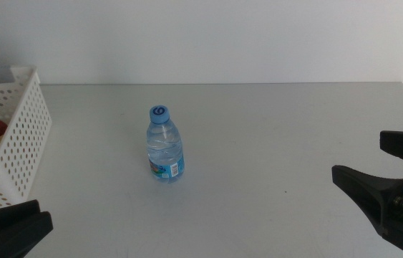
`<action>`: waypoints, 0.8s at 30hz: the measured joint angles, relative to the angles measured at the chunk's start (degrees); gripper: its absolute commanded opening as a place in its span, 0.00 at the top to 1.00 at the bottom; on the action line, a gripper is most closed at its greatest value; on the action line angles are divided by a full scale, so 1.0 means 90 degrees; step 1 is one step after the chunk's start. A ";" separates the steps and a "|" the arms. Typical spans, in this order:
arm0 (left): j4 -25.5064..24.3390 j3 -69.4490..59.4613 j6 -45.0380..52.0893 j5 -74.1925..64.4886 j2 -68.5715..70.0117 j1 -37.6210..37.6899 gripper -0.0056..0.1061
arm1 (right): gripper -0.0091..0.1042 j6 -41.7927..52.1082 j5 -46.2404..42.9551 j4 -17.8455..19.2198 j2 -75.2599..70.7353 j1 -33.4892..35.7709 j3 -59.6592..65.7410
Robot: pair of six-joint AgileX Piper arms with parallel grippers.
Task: Use arms to grab the bottles and put them into the dustbin to the left of the table.
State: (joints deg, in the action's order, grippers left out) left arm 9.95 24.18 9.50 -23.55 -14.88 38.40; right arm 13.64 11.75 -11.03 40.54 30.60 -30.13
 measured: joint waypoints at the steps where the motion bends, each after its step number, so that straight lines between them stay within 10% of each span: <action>1: -0.0061 0.0000 0.0000 0.0000 0.0000 0.0000 0.79 | 0.29 0.0000 0.0000 0.0000 0.0000 0.0000 0.0000; 24: -0.0087 -0.0257 0.0000 0.0140 -0.0193 -0.1531 0.79 | 0.29 0.0005 0.0013 -0.0005 -0.0009 0.0000 0.0000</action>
State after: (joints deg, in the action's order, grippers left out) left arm 9.17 21.87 9.50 -22.29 -16.62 24.62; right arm 13.68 11.87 -11.08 40.46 30.60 -30.13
